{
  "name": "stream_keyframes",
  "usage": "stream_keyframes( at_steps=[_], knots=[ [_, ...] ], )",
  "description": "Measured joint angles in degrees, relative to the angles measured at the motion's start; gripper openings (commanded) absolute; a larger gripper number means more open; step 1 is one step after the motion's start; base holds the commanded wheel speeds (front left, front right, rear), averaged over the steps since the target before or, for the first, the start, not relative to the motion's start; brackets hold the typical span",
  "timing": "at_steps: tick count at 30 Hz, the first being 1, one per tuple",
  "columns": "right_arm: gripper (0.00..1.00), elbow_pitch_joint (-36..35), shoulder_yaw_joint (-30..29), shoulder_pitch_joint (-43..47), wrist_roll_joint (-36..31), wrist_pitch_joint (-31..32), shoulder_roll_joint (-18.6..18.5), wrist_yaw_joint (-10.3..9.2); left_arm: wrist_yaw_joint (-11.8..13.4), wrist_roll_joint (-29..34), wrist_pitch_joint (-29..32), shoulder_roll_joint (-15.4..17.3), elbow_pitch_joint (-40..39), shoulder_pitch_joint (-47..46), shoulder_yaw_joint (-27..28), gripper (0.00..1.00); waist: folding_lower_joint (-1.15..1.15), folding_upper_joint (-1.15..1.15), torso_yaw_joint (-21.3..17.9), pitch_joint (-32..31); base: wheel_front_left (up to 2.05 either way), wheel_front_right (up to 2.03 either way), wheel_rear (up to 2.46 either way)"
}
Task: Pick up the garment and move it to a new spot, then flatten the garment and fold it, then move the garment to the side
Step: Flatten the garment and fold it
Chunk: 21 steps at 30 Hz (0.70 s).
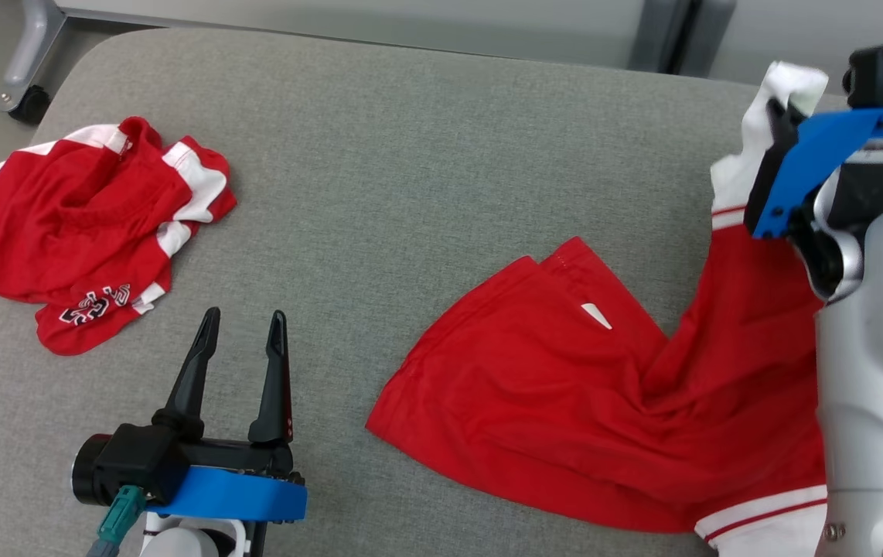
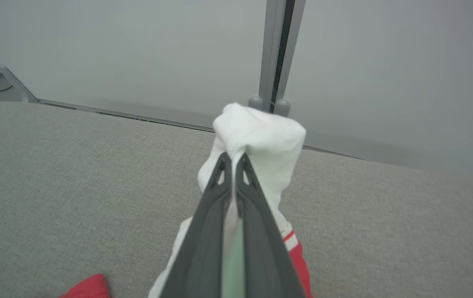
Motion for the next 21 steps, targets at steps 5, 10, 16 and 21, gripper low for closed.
stream_keyframes(
  at_steps=[5,10,16,21],
  knots=[
    [0.00,5.0,-3.7,-8.2,-3.2,-7.6,0.2,0.00,0.0,-0.2,0.0,-0.4,0.2,-1.0,-1.0,1.00,0.00,0.00,2.4,1.1,0.00,0.00,0.00],
    [0.00,9.6,-9.3,-14.4,-7.3,-14.7,0.3,0.00,0.0,-0.5,0.0,-0.6,0.4,-1.2,-1.4,1.00,0.00,0.00,5.0,2.3,0.00,0.00,0.00],
    [1.00,15.4,-14.5,-18.1,-12.0,-20.5,0.3,0.00,0.0,-0.6,0.0,-0.8,0.6,-1.4,-1.4,1.00,-0.01,0.00,6.7,2.9,0.00,0.00,0.00],
    [1.00,20.9,-16.2,-17.9,-13.9,-22.0,0.2,0.00,0.0,-0.6,0.0,-0.9,0.8,-1.4,-1.1,1.00,-0.01,0.00,6.1,2.3,0.00,0.00,0.00]
  ],
)
